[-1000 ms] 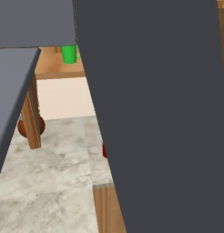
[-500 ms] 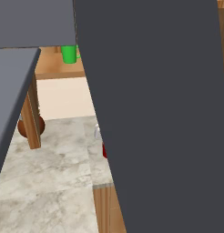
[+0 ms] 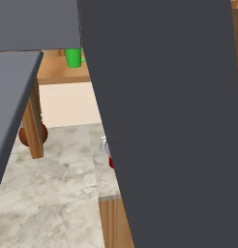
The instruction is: Pick the mug on the counter and place it in the cabinet with the handle facing the right, like the mugs already inside.
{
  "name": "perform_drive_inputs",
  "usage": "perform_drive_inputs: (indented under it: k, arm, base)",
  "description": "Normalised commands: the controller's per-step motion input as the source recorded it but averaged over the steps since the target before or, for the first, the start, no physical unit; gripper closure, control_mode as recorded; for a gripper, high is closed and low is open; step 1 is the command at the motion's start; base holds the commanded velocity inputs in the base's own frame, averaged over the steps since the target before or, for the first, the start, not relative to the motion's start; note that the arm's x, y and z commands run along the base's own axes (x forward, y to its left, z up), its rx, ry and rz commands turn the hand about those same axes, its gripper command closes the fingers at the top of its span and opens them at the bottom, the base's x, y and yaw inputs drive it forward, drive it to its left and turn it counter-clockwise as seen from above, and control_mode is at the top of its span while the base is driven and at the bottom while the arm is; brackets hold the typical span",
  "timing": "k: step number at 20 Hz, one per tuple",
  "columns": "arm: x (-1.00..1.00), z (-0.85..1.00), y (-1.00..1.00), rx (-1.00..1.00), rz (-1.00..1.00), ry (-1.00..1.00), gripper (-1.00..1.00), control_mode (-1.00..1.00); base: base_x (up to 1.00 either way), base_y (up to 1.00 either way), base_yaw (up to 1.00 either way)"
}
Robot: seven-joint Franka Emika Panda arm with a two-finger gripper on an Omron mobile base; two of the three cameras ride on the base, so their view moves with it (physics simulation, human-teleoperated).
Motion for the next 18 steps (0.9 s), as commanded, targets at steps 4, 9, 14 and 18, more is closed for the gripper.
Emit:
perform_drive_inputs:
  k: [4,9,14,18]
  arm:
    - [0.25,-0.2,0.0,0.0,-0.06,0.01,-1.0,-1.0]
    - [0.21,-0.19,0.05,0.0,-0.05,0.02,-1.0,-1.0]
    - [0.2,-0.21,0.06,0.0,-0.05,0.04,-1.0,-1.0]
    - [0.16,-0.19,0.0,0.01,-0.05,0.03,-1.0,-1.0]
  base:
    - [0.0,0.0,0.0]
    - [0.0,0.0,0.0]
    - [0.0,0.0,0.0]
    - [0.0,0.0,0.0]
